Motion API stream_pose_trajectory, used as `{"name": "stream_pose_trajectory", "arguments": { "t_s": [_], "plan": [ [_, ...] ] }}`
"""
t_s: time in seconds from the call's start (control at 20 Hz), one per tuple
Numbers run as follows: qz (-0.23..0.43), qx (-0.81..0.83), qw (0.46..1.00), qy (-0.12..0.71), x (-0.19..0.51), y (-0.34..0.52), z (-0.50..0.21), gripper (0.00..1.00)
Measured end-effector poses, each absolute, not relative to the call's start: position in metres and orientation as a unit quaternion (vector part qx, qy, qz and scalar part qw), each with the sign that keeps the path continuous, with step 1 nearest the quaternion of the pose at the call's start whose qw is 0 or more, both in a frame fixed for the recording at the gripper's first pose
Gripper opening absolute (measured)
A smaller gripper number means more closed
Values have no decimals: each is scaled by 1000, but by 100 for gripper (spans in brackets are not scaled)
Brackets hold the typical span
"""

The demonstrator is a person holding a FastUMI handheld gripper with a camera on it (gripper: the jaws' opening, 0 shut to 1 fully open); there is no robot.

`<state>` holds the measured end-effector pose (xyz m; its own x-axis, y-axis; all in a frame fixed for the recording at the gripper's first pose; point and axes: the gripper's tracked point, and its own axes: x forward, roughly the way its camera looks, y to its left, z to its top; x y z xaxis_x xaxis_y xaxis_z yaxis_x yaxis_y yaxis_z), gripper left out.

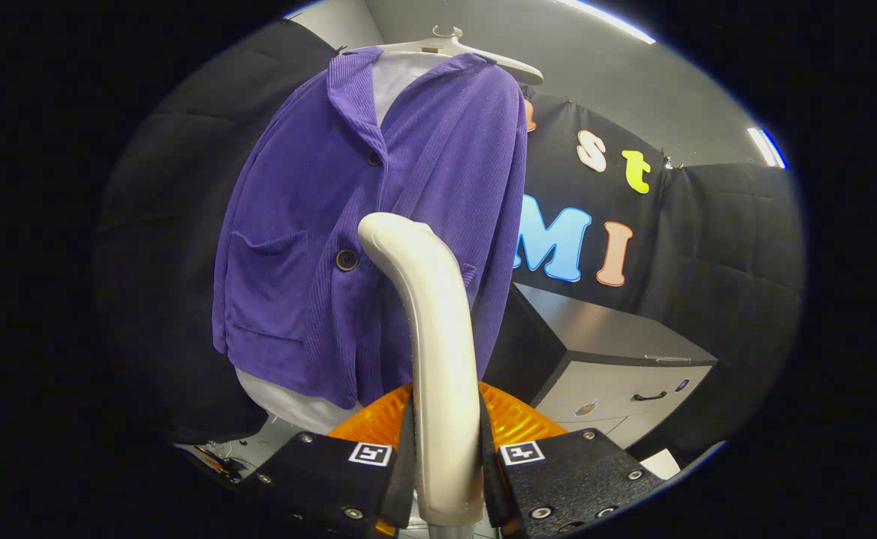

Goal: Iron the clothes twice with a garment steamer, once on the left side and once on the right side.

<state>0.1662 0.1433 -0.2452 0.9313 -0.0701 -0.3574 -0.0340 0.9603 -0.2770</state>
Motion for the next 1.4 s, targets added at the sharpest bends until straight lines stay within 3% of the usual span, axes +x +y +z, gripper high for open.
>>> {"name": "stream_pose_trajectory", "arguments": {
  "t_s": [0.9, 1.1, 1.4],
  "plan": [
    [21, -126, 935, 330, 122, 131, -342, 38],
    [39, -113, 904, 411, 88, 130, -387, 38],
    [55, -108, 887, 445, 49, 134, -399, 38]
  ]
}}
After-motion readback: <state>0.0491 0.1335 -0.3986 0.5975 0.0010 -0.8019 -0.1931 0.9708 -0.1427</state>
